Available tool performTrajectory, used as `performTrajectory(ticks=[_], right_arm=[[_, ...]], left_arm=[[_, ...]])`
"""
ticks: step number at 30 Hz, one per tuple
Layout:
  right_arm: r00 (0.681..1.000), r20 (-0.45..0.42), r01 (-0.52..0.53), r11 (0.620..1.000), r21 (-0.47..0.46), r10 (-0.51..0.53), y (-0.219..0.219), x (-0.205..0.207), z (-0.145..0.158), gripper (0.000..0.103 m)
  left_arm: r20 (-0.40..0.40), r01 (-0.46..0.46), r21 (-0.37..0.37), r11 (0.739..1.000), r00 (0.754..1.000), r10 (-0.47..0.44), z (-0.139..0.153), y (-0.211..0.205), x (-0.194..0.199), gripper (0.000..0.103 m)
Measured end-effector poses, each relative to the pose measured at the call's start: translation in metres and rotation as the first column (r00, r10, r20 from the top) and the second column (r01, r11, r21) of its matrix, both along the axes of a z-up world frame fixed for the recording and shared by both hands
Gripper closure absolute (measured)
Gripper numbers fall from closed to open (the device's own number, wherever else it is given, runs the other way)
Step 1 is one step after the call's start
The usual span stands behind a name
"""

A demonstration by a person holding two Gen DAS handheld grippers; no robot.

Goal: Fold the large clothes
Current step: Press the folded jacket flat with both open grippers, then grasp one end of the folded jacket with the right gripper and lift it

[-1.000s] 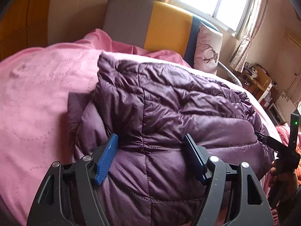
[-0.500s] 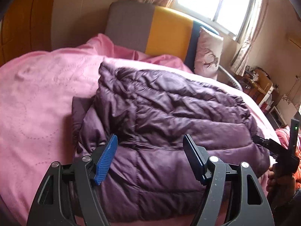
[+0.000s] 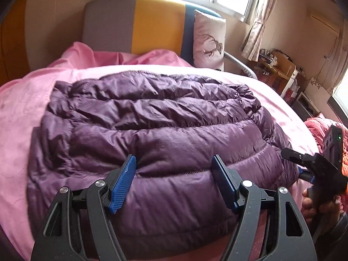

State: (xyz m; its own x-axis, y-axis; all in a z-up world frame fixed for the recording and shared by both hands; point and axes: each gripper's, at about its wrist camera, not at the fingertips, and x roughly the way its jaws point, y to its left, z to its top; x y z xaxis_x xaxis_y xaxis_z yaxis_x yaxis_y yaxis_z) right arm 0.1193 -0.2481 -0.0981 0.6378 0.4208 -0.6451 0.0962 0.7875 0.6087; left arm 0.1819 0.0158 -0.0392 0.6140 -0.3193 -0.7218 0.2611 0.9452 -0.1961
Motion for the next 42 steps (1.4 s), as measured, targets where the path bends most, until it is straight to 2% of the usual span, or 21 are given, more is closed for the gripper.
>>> performTrajectory(ticks=[2, 4, 7, 9, 15, 23, 29, 35, 42], right_arm=[[1.0, 0.002, -0.017, 1.0, -0.015, 0.017, 0.008, 0.002, 0.0, 0.002], [0.999, 0.005, -0.032, 0.999, 0.008, 0.032, 0.011, 0.003, 0.0, 0.006], [0.997, -0.004, -0.074, 0.995, 0.065, 0.075, 0.02, 0.007, -0.001, 0.022], [0.996, -0.006, -0.091, 0.991, 0.097, 0.092, 0.023, 0.01, -0.002, 0.041], [0.994, 0.006, -0.106, 0.991, 0.08, 0.106, 0.033, 0.014, 0.013, 0.062], [0.984, 0.074, -0.163, 0.986, -0.018, 0.164, 0.061, 0.014, 0.063, 0.069], [0.957, 0.144, -0.243, 0.966, -0.085, 0.253, 0.106, 0.015, 0.101, 0.072], [0.919, 0.168, -0.333, 0.93, -0.159, 0.357, 0.177, 0.024, 0.124, 0.072], [0.872, 0.143, -0.421, 0.867, -0.267, 0.467, 0.248, 0.033, 0.129, 0.072]], left_arm=[[-0.017, -0.004, -0.014, 1.0, 1.0, 0.004, -0.005, -0.004, 0.006, 0.032], [-0.038, -0.008, -0.021, 1.0, 0.999, 0.007, -0.012, -0.005, 0.01, 0.032], [-0.053, -0.01, -0.018, 1.0, 0.999, 0.009, -0.019, -0.007, 0.013, 0.032], [-0.051, -0.01, -0.012, 1.0, 0.999, 0.009, -0.023, -0.008, 0.012, 0.032], [-0.047, -0.015, -0.023, 1.0, 0.999, 0.014, -0.03, -0.008, 0.009, 0.032], [-0.044, -0.011, -0.065, 0.998, 0.999, 0.008, -0.036, 0.001, 0.001, 0.032], [-0.051, 0.002, -0.125, 0.992, 0.999, -0.008, -0.039, 0.011, -0.001, 0.032], [-0.064, 0.013, -0.215, 0.977, 0.998, -0.027, -0.042, 0.025, -0.002, 0.034], [-0.067, 0.012, -0.308, 0.951, 0.997, -0.035, -0.031, 0.055, -0.013, 0.037]])
